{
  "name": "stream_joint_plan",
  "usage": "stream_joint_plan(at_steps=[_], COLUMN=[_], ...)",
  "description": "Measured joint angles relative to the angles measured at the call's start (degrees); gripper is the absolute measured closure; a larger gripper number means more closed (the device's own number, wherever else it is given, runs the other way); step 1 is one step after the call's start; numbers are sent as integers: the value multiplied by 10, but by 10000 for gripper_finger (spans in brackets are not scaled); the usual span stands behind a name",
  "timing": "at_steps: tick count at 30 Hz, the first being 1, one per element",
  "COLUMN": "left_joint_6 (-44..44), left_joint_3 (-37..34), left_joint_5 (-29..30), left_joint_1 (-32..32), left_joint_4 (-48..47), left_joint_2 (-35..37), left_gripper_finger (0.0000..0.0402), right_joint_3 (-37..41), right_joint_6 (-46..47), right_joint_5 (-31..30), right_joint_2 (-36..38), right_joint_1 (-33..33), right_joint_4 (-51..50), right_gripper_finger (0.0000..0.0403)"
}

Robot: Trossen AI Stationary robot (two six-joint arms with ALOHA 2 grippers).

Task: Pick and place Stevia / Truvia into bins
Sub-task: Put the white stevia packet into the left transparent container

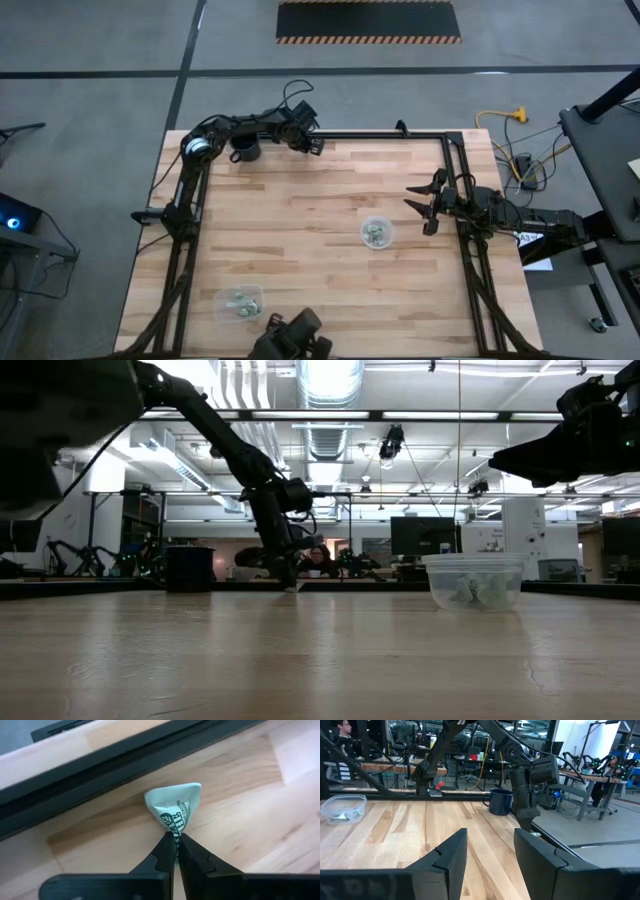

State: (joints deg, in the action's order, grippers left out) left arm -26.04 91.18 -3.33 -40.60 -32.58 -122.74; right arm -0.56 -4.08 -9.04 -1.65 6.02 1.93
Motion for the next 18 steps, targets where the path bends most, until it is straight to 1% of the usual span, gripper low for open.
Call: stream_joint_plan(at_steps=[5,10,18], left_joint_6=[17,52,55], left_joint_3=[0,1,2], left_joint_5=[-8,-9,-11], left_joint_1=[3,6,9], left_joint_4=[0,15,21], left_joint_2=[16,29,33], left_gripper_finger=[401,401,402], right_joint_3=[0,0,0], right_joint_6=[0,0,0], right_joint_5=[0,0,0], right_joint_2=[0,0,0], right_joint_1=[0,0,0], right_joint_4=[0,0,0], right_gripper_finger=[250,250,250])
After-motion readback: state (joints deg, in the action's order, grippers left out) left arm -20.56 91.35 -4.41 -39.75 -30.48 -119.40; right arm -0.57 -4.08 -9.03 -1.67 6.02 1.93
